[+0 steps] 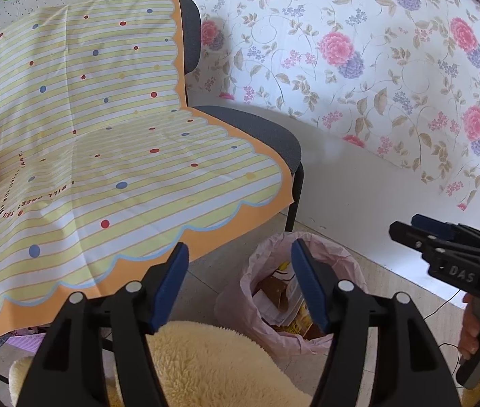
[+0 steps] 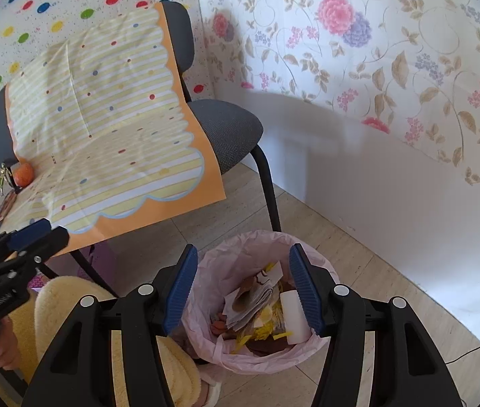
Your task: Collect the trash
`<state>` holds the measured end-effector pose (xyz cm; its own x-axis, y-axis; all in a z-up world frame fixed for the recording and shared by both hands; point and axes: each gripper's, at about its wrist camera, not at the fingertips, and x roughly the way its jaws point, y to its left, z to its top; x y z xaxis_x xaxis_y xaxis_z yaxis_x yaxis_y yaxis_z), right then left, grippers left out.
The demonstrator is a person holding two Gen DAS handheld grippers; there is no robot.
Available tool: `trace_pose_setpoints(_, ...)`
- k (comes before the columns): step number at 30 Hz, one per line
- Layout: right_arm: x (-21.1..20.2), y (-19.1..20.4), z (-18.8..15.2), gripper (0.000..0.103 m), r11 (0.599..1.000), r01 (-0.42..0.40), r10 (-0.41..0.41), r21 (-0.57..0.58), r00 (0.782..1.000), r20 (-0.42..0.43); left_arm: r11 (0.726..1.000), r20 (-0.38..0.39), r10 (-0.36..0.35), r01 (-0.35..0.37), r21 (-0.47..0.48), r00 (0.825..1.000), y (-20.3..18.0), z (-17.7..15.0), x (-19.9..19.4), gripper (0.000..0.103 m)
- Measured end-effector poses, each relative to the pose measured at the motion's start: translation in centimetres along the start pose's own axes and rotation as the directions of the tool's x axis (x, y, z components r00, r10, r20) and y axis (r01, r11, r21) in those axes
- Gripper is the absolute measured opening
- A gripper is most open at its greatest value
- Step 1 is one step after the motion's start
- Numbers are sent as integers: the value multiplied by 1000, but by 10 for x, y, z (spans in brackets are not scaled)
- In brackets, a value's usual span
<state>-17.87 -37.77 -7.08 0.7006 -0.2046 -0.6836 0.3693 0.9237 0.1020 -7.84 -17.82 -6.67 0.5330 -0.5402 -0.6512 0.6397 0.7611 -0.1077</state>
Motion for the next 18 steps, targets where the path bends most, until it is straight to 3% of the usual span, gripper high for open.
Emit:
trace_pose_setpoints(5, -12, 11, -10, 61, 999, -9, 7, -42, 998, -55, 999, -34, 27, -27, 18, 999, -5, -6, -6, 74)
trace_pose_setpoints(7, -20, 16, -12, 65, 998, -16, 13, -54, 998, -62, 999, -38, 39, -38, 26, 998, -7, -7, -13, 82)
trace_pose_setpoints(9, -31, 20, -12, 77, 998, -23, 20, -59, 999, -51, 999, -25, 47, -47, 26, 999, -8, -6, -25, 97)
trace_pose_setpoints(12, -48, 25, -7, 87, 998, -18, 17, -63, 1000, -27, 996, -32, 83, -83, 25, 996, -8, -3, -42, 97)
trace_pose_setpoints(18, -76, 42, 8, 90, 994, -28, 29, -102, 1000, 5, 982, -47, 184, -186, -27, 982, 9, 3, -74, 97)
